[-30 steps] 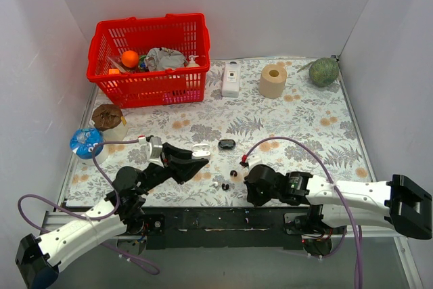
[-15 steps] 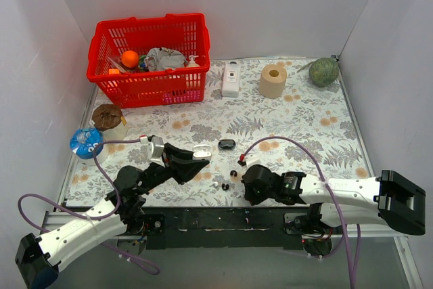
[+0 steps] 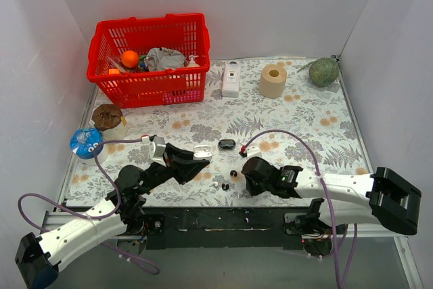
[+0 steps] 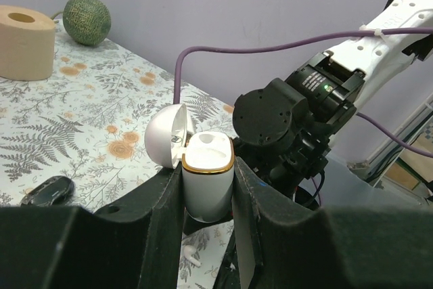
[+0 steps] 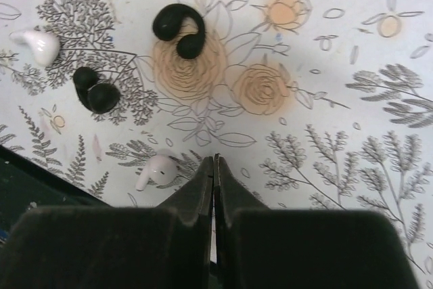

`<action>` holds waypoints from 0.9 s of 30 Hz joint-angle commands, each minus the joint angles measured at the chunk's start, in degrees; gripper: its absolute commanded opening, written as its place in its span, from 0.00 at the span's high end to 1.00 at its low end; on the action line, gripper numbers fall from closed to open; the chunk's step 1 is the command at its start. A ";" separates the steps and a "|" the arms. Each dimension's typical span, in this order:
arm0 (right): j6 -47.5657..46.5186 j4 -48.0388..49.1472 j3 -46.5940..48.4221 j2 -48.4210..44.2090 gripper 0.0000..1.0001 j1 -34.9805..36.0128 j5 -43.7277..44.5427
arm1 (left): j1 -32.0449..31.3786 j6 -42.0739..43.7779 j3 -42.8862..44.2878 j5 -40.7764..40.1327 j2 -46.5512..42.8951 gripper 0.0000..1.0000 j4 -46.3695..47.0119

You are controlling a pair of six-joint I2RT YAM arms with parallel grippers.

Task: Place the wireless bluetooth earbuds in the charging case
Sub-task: Pick up the earbud from the center of the board.

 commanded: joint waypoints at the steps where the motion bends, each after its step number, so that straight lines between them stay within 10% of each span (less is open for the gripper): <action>1: 2.09 -8.34 3.25 -4.80 0.87 -0.41 6.20 | 0.06 0.99 0.73 -1.03 -0.66 1.00 -1.80; 4: 2.61 -7.75 3.95 -7.89 0.56 -0.41 4.10 | 0.06 1.25 0.29 -1.82 -1.10 1.00 -1.63; 9: 4.28 -8.53 8.70 -2.47 0.40 0.29 -1.09 | 0.06 1.17 0.11 -2.00 0.13 1.00 0.30; 27: 10.17 -9.24 10.29 7.39 0.48 2.58 -1.18 | 0.06 0.99 0.55 -2.35 -0.48 1.00 -0.40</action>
